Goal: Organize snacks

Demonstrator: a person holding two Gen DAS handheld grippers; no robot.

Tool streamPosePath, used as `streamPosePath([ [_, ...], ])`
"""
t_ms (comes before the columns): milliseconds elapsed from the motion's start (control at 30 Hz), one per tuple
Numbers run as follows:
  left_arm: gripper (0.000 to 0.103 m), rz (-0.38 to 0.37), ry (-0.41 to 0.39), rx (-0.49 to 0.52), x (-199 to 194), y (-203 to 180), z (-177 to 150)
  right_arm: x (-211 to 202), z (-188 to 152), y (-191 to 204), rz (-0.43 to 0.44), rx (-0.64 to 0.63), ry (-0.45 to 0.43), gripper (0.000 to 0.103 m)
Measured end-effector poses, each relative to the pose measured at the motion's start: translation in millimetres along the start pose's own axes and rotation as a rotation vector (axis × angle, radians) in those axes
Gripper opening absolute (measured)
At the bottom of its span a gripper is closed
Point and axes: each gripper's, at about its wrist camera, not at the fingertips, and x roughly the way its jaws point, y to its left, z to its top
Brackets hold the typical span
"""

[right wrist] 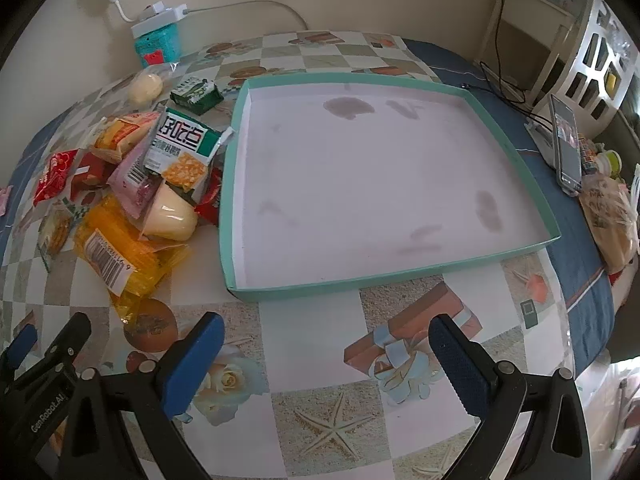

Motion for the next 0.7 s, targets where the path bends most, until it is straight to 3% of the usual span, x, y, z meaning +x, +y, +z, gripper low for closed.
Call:
streamPosePath([
  [700,0.103,-0.002,0.002,-0.002,1.4,1.1,-1.6,2.1,-1.3,0.0,-0.006,-0.005,0.0,0.103],
])
